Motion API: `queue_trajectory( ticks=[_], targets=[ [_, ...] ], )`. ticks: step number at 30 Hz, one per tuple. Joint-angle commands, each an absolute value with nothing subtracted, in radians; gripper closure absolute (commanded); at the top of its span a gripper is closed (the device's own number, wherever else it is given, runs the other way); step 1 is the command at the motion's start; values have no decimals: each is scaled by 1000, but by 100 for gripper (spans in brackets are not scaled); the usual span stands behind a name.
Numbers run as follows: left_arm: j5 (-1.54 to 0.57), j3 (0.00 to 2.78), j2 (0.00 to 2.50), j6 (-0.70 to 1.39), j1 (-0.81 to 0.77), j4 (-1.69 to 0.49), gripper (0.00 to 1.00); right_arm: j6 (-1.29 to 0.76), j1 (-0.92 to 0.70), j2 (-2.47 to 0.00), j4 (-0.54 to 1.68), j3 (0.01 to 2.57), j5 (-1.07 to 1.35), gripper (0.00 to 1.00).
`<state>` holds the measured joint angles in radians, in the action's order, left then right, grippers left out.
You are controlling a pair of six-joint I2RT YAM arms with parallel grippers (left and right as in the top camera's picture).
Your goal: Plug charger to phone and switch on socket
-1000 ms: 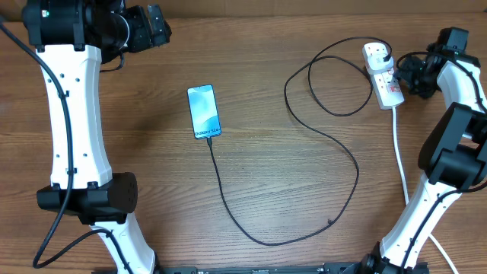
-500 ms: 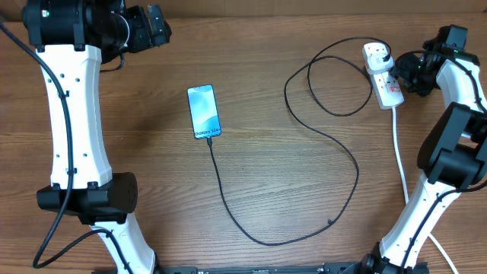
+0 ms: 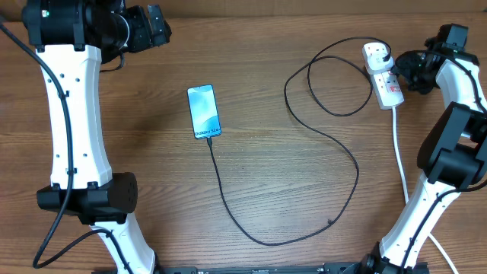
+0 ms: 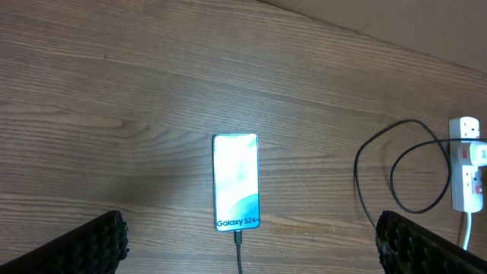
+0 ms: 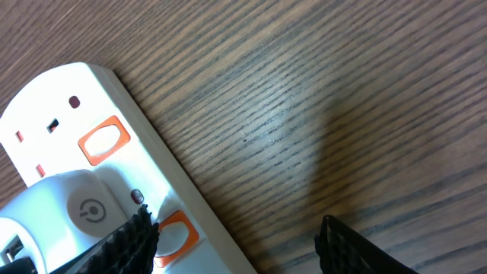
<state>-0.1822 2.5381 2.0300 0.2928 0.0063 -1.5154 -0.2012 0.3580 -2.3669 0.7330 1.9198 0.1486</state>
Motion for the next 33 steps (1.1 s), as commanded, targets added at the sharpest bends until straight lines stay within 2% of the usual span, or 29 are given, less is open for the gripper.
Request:
queue_trajectory(
  ticks=[1,33],
  targets=[
    [-173,2535,2034,292,-1,-1515,0,-209,346,-2385,736,1946,151,34],
    [-173,2535,2034,292,-1,-1515,0,-209,296,-2385,740,1860,159,34]
  ],
)
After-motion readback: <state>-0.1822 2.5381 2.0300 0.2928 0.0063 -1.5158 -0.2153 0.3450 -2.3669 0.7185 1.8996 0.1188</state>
